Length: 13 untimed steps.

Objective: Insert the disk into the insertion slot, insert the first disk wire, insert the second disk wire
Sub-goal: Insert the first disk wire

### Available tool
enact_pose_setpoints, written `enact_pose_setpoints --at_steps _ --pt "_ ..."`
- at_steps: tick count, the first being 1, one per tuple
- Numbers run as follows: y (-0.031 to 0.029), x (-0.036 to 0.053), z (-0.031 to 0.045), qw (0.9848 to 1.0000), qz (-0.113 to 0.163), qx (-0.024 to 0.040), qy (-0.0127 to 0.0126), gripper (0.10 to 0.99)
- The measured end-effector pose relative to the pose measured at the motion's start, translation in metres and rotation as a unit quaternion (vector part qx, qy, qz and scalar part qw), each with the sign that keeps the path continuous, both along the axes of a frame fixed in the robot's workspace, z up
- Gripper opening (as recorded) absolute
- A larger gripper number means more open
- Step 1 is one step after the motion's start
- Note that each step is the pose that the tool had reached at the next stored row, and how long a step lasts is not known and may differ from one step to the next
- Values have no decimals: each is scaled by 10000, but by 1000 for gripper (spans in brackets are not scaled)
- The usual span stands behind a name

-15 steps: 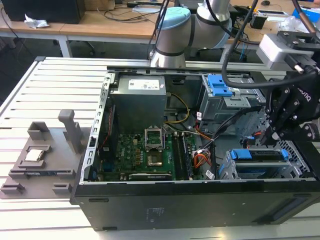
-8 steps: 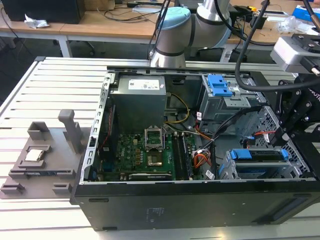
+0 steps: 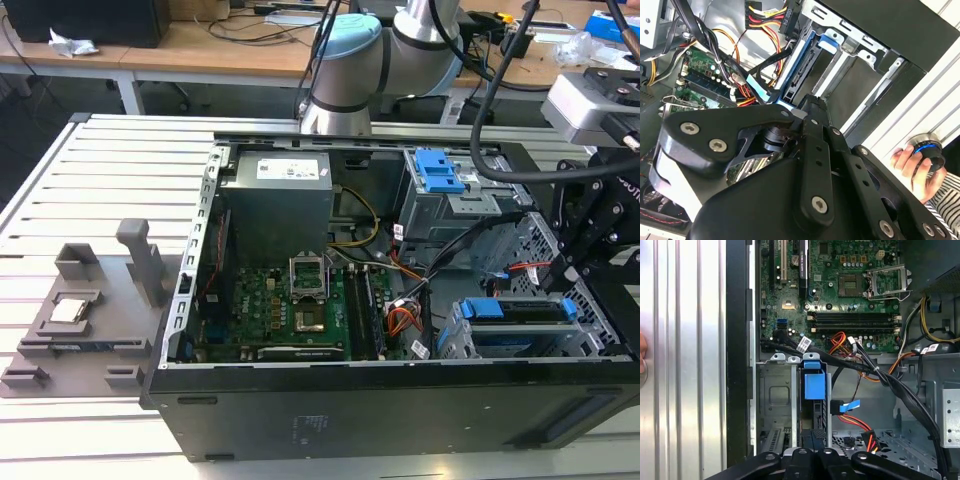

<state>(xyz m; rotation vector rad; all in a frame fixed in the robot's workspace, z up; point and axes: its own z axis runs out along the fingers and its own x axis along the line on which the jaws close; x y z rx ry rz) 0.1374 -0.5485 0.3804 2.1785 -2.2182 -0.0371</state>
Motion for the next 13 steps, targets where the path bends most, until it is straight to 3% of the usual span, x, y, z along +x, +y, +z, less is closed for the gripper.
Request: enact_pose_setpoints --at_steps 4,5,6,8,9,10,11,13 --pt "0 2 0 10000 0 0 0 114" --pt "0 2 0 10000 0 0 0 169" --pt "0 2 0 10000 0 0 0 294" --pt "0 3 0 10000 0 0 0 294" --pt "0 3 0 10000 0 0 0 361" --pt "2 3 0 10000 0 0 0 361" --pt "20 7 0 10000 8 -1 0 361" --pt "150 38 1 10000 52 -5 0 361"
